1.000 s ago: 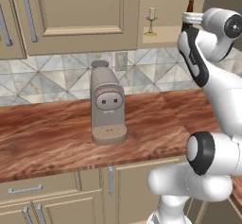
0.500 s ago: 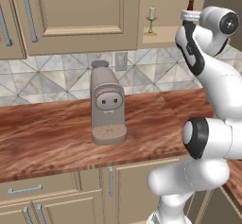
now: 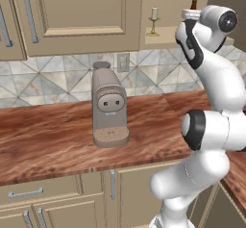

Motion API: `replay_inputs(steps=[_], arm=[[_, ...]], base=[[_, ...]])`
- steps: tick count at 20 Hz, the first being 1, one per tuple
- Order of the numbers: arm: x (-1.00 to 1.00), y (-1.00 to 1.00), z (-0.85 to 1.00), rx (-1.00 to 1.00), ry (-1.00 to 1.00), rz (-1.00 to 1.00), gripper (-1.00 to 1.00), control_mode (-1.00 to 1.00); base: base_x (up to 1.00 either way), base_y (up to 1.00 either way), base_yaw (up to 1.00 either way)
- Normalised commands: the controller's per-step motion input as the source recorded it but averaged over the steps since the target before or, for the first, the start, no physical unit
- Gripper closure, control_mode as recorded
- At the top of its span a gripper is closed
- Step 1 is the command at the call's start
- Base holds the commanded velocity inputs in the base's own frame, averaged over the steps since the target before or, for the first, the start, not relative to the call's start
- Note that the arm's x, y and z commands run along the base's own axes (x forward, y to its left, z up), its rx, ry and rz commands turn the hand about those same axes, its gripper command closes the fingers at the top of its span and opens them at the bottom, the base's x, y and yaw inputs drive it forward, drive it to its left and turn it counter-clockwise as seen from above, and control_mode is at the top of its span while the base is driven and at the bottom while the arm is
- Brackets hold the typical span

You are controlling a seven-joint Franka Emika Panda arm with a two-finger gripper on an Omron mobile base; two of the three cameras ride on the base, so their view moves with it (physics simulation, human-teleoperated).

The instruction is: Get the candle and the beer from the cabinet and move them to the dining counter.

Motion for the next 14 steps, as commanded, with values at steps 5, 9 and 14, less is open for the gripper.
replay_inputs(steps=[5,9,14], arm=[[0.38,0.0,0.0,0.0,0.0,0.0,-1.0,-1.0],[0.36,-0.13,0.0,0.0,0.0,0.0,-1.0,-1.0],[0.21,-0.24,0.0,0.0,0.0,0.0,-1.0,-1.0]], base=[[0.0,0.0,0.0],[0.0,0.0,0.0],[0.0,0.0,0.0]])
